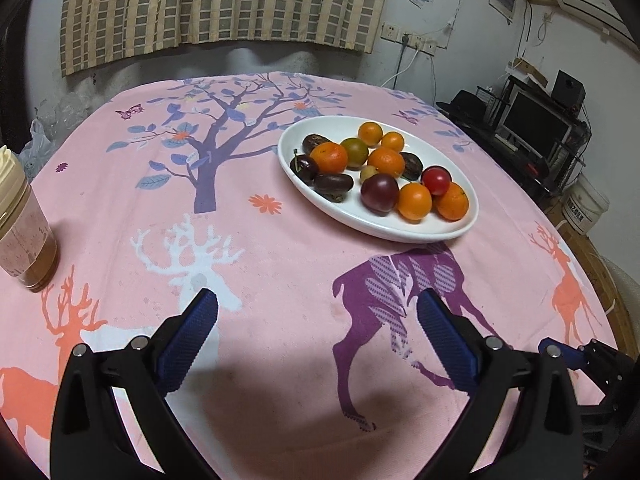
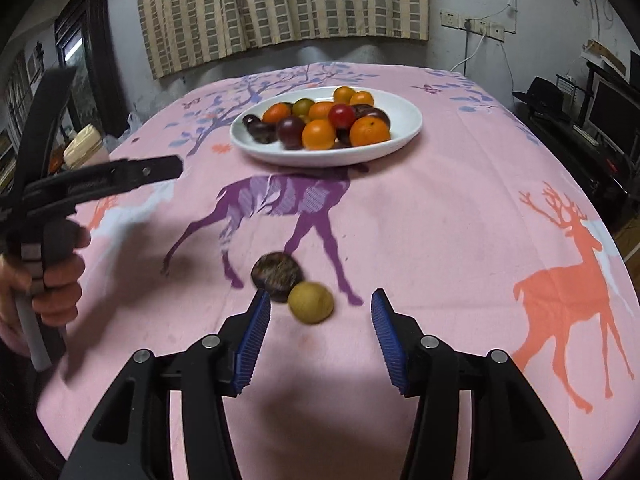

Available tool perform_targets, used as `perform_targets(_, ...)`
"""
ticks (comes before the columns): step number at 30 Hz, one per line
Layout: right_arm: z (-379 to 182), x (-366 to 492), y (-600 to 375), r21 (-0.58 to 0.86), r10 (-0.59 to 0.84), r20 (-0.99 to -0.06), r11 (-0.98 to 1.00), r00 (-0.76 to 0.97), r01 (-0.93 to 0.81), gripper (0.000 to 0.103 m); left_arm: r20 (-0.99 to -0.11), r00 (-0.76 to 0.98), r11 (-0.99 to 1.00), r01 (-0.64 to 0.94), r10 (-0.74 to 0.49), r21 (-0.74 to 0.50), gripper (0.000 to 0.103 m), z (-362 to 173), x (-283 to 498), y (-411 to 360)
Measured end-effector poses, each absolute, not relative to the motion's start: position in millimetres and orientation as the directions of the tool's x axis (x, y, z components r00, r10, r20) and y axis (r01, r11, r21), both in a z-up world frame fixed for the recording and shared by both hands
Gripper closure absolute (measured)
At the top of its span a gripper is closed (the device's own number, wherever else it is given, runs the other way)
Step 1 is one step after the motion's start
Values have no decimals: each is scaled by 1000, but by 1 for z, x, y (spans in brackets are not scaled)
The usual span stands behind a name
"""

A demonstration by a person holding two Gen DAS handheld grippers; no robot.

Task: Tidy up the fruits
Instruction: 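Grasp a small yellow fruit with the right tool while the left tool grasps a dark brown fruit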

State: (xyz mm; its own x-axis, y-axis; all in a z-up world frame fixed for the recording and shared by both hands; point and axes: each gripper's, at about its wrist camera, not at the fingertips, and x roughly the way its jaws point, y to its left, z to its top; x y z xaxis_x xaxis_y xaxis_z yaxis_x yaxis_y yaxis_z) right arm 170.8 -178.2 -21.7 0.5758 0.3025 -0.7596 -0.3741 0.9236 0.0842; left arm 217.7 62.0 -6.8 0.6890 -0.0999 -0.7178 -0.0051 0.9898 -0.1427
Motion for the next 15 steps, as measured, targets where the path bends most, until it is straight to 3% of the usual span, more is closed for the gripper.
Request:
perform_targets(9, -33, 186, -167, 42, 247, -817, 927, 521, -373, 52, -736, 670, 990, -6, -98, -137, 5, -12, 218, 60)
perform_targets(15, -37, 192, -161, 18, 234, -830, 918, 506, -396, 59, -743, 661, 991, 7, -105, -133, 5, -14, 219, 56)
